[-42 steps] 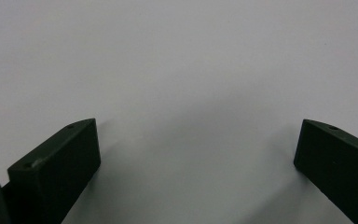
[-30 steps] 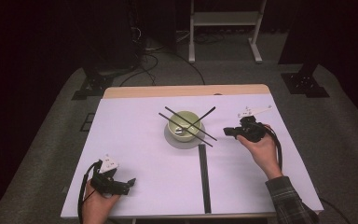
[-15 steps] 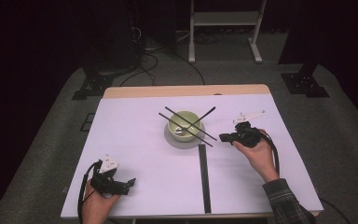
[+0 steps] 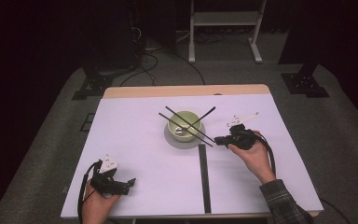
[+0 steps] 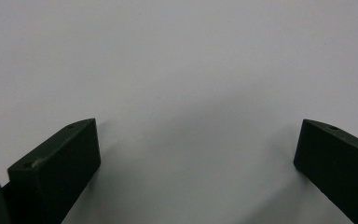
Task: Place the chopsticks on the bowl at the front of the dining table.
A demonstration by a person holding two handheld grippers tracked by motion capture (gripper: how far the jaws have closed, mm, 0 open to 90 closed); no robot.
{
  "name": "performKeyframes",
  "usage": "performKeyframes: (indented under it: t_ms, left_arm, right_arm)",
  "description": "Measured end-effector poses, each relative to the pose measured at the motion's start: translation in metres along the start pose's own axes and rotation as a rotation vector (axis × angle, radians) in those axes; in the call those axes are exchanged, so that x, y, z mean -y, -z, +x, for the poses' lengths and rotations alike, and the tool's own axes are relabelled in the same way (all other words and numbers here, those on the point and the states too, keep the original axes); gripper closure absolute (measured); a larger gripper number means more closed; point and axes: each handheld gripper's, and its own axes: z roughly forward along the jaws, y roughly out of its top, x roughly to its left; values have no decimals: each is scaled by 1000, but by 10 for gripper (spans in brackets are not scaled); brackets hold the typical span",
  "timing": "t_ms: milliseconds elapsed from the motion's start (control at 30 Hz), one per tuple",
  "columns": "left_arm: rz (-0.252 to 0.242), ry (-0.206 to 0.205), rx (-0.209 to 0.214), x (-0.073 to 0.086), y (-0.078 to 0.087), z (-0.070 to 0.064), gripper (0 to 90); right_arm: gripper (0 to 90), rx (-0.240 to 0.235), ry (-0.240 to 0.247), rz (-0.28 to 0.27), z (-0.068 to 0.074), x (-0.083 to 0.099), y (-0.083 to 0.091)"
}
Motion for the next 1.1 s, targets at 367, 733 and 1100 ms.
performKeyframes:
  t_ms: [367, 733, 1100]
  left_arm:
    - [0, 0, 0, 0, 0, 0, 0]
    - [0, 0, 0, 0, 0, 0, 0]
    - [1, -1, 0, 0, 0, 0, 0]
  right_arm:
    - [900, -27, 26, 18, 9, -2, -6]
    - [899, -57, 50, 28, 20, -4, -12]
    - [900, -90, 76, 34, 33, -8, -18]
